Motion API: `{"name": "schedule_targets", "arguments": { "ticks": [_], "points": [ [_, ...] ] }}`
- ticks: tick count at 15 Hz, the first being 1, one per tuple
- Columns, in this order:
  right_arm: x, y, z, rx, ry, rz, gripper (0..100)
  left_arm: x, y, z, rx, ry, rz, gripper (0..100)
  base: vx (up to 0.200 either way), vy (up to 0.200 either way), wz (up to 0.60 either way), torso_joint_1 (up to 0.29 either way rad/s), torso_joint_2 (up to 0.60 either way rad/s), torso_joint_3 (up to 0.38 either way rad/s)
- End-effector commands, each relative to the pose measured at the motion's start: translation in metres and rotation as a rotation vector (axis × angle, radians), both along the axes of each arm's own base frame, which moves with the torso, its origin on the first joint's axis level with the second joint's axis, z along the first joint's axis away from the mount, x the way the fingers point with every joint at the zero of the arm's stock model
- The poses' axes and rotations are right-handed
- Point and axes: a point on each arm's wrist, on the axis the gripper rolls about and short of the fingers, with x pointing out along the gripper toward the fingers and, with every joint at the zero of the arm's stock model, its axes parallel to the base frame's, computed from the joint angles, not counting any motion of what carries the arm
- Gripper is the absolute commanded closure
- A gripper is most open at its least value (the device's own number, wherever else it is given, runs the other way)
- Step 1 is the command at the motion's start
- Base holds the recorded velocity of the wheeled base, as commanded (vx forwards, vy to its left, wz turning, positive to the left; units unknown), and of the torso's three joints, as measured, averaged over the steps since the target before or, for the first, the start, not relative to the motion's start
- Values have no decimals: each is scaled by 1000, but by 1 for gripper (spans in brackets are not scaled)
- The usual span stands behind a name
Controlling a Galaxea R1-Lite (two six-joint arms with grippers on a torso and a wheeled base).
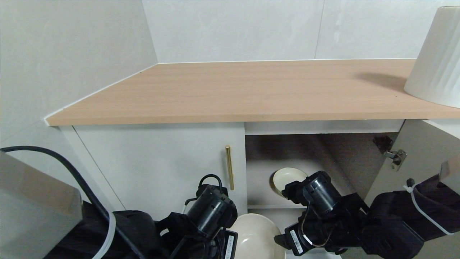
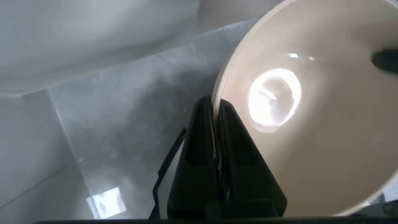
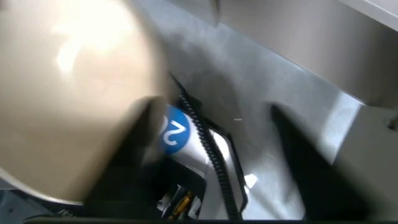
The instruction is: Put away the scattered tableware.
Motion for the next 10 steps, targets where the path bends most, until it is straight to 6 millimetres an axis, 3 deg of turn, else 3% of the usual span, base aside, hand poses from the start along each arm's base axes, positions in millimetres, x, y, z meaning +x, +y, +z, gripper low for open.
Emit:
{"name": "schedule_targets", "arguments": {
  "ticks": [1, 10],
  "points": [
    [0, 0, -1, -3, 2, -1, 100, 0, 0, 0, 0, -1, 1, 100, 0, 0, 0, 0, 0, 0],
    [0, 0, -1, -6, 3, 1, 100, 0, 0, 2, -3, -4, 1, 100, 0, 0, 0, 0, 0, 0]
  ]
}}
